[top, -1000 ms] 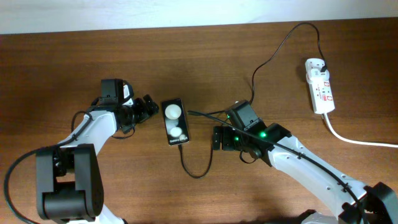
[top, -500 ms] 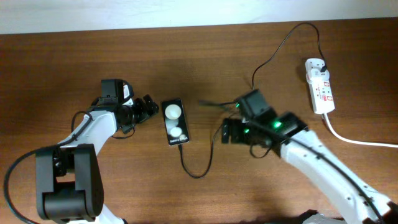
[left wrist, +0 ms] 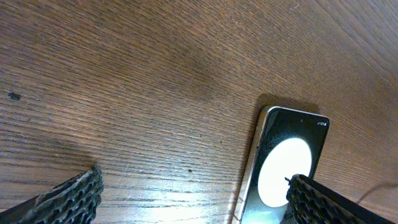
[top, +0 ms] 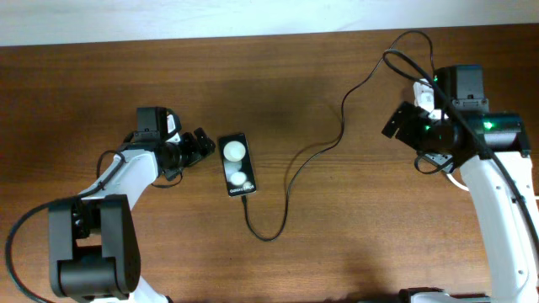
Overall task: Plug charger to phone and switch on socket
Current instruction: 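Move the right gripper to the white power strip's switch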
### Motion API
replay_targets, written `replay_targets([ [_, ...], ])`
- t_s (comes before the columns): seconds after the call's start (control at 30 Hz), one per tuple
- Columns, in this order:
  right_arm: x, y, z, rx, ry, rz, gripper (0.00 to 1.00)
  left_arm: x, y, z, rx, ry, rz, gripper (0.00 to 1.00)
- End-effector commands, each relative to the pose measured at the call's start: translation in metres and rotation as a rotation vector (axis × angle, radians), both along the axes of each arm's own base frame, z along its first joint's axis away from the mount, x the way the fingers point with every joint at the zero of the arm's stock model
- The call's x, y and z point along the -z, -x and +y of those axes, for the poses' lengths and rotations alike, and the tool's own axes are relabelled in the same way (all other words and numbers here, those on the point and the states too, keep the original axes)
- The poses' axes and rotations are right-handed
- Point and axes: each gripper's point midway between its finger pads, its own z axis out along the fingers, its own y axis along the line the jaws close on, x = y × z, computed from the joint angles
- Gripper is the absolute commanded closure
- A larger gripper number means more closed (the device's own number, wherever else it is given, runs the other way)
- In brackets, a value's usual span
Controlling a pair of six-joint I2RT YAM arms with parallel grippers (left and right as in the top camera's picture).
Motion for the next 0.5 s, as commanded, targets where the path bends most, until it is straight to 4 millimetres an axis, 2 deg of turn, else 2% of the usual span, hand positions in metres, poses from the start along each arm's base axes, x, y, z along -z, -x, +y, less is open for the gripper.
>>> replay_targets([
  [0.0,0.031,0.0,-0.021,0.049,0.105,0.111,0.01,0.0,-0.001,0.001,0.005,-0.003,-0.003,0.01],
  [0.13,0.068,-0.006,-0.019,0.039,0.096,0.232,0.01,0.0,-0.001,0.001,0.005,-0.004,-0.003,0.01],
  [0.2,0.08,-0.008,-0.009,0.02,0.039,0.263,0.01,0.0,-0.001,0.001,0.005,-0.003,-0.003,0.01],
  [0.47,0.082,-0.009,-0.006,0.016,0.026,0.267,0.01,0.0,-0.001,0.001,0.005,-0.003,-0.003,0.01],
])
